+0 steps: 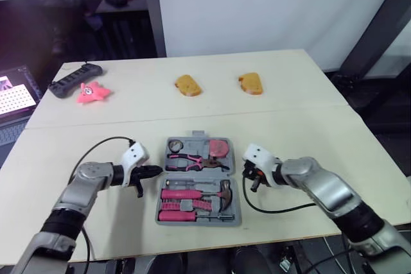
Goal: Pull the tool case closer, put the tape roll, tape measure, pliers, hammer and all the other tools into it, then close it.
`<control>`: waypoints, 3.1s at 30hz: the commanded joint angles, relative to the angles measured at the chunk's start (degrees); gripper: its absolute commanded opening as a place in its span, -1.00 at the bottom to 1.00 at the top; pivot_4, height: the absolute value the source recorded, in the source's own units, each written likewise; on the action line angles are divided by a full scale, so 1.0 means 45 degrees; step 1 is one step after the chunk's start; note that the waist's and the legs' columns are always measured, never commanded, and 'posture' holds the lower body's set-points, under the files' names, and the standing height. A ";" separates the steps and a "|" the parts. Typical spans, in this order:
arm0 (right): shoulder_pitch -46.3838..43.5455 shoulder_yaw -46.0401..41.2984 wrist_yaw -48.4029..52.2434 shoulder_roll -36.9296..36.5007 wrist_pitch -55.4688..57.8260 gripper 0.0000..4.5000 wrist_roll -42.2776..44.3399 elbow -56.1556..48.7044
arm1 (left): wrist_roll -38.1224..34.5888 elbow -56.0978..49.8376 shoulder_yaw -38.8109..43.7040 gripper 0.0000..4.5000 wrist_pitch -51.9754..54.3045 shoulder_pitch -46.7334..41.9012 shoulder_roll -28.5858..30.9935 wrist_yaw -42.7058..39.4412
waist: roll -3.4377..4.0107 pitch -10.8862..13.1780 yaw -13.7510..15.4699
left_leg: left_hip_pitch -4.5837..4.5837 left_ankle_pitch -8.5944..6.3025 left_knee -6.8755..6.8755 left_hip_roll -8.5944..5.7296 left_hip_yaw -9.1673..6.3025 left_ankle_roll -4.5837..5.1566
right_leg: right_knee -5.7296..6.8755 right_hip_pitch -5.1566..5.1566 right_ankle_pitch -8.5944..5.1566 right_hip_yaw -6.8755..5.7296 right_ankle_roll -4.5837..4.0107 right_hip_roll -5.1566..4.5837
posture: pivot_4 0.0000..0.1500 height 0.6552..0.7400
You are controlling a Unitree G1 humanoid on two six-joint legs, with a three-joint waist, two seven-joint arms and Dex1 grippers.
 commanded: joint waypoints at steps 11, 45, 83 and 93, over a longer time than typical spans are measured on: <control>-0.0140 0.1210 0.1127 0.1184 0.0653 -0.99 -0.0375 -0.1586 | 0.0828 -0.1896 -0.0887 -1.00 0.0511 0.1415 -0.0446 -0.0500 | 0.0031 -0.0031 -0.0027 | 0.0045 0.0000 -0.0007 0.0001 -0.0021 -0.0001 | -0.0008 0.0057 -0.0001 -0.0008 -0.0002 0.0004 | 1.00 1.00; 0.1535 0.0858 0.0059 0.1067 0.1568 -0.99 -0.0796 -0.4225 | 0.0261 -0.6196 0.0186 -1.00 0.2295 0.5158 0.0089 0.0797 | 0.0034 -0.0032 0.0046 | 0.0040 -0.0001 -0.0039 0.0010 -0.0012 -0.0002 | -0.0014 0.0031 -0.0002 0.0009 -0.0006 -0.0001 | 1.00 1.00; 0.2022 -0.4226 0.0132 0.0829 0.2057 -0.99 0.1657 -0.4013 | -0.3100 -0.9027 0.3343 -1.00 0.1197 0.8017 0.1403 -0.1700 | 0.0036 0.0026 0.0022 | -0.0015 -0.0002 -0.0037 0.0030 0.0004 -0.0001 | -0.0033 -0.0009 -0.0026 -0.0003 -0.0035 -0.0050 | 1.00 1.00; 0.0778 -0.4741 -0.0507 0.1552 0.3199 -0.17 0.2442 -0.2643 | -0.2128 -0.7071 0.1383 -1.00 -0.0591 0.7268 0.0247 -0.1632 | 0.0029 0.0035 -0.0004 | -0.0026 -0.0002 -0.0033 0.0004 -0.0003 -0.0001 | -0.0030 -0.0016 -0.0006 -0.0010 -0.0004 -0.0041 | 1.00 1.00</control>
